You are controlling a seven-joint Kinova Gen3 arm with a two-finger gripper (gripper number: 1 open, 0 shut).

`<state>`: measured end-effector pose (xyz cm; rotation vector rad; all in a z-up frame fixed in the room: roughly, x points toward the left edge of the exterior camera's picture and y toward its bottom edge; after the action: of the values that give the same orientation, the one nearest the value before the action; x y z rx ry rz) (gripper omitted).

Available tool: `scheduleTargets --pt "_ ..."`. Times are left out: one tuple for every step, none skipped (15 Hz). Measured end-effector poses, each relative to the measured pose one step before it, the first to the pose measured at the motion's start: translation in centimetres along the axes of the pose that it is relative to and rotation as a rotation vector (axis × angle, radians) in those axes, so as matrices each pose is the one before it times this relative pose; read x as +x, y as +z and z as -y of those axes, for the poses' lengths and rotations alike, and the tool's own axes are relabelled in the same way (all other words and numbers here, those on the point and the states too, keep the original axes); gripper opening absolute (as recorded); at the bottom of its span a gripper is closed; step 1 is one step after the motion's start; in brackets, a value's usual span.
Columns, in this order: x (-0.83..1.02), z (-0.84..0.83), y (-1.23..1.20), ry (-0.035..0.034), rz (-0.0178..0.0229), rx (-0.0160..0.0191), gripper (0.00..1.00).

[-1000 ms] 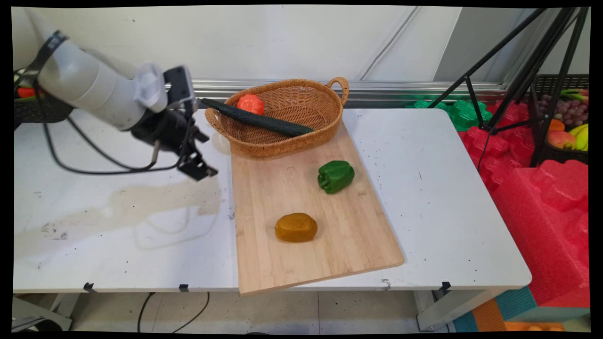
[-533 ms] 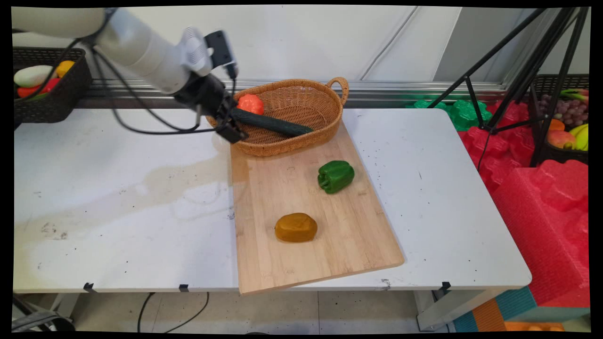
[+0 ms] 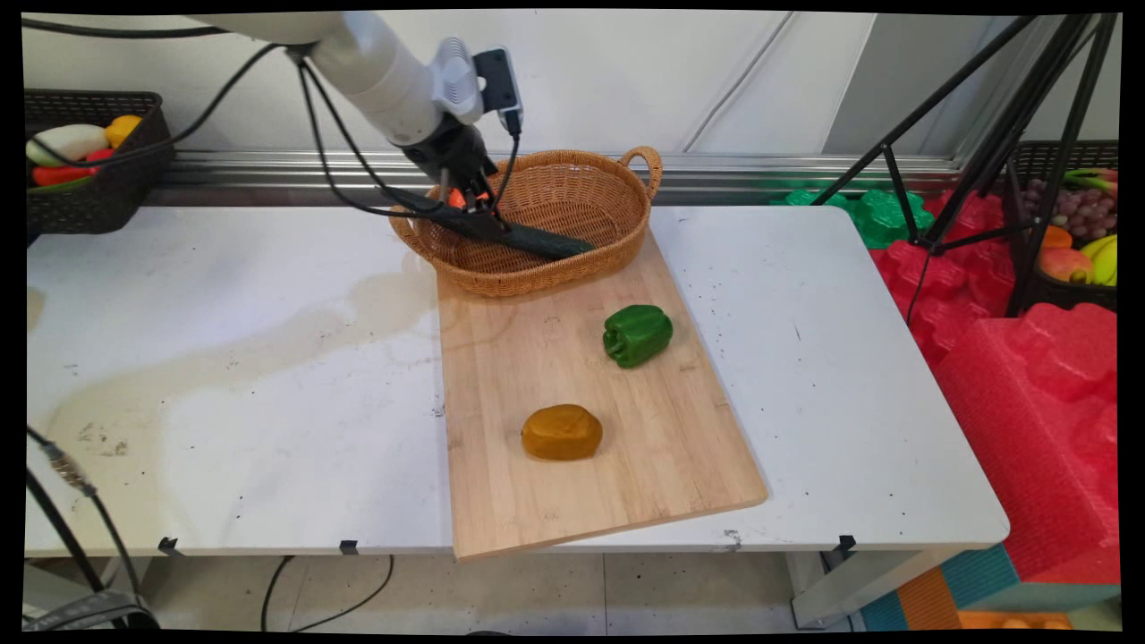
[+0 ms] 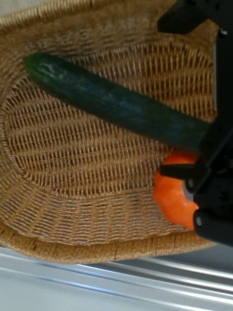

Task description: Pick up the cucumber from the vegetable basket

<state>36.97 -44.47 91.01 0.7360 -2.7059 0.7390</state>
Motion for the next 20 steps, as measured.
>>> scheduleTargets --pt "0.263 0.487 0.796 0.01779 0.01311 -0.00431 1.00" --pt "0.170 0.308 0.534 0.01263 0.00862 -0.00428 1.00" --pt "0.182 0.420 0.796 0.01795 0.01318 -0.00771 1.00" --pt "0.174 0.460 0.932 0.01992 0.01486 -0.00940 1.00" --pt "0.130 0.445 0.867 0.01873 0.01416 -0.00902 1.00" --pt "0.108 0.342 0.737 0.01599 0.01147 -0.00861 1.00" --pt "0.107 0.344 0.829 0.02043 0.01318 -0.01196 1.00" --pt "0.109 0.322 0.759 0.02044 0.01172 -0.01135 1.00" --pt "0.066 0.209 0.509 0.01425 0.00785 -0.00775 1.00" --pt "0.054 0.196 0.465 0.01335 0.00738 -0.00688 1.00" --pt "0.088 0.224 0.525 0.01476 0.00773 -0.00773 1.00" --pt "0.059 0.137 0.325 0.00942 0.00479 -0.00512 1.00" --pt "0.074 0.176 0.450 0.01268 0.00637 -0.00766 1.00" --pt "0.090 0.169 0.449 0.01501 0.00663 -0.00799 1.00" --pt "0.062 0.126 0.393 0.01415 0.00561 -0.00711 1.00" --pt "0.081 0.081 0.282 0.01176 0.00318 -0.00510 1.00" --pt "0.100 0.081 0.252 0.01150 0.00200 -0.00415 1.00" --pt "0.085 0.065 0.191 0.01001 0.00063 -0.00314 0.00" --pt "0.044 0.003 0.069 0.00569 0.00014 -0.00164 0.00" --pt "0.034 0.002 0.076 0.00674 -0.00030 -0.00147 0.00"
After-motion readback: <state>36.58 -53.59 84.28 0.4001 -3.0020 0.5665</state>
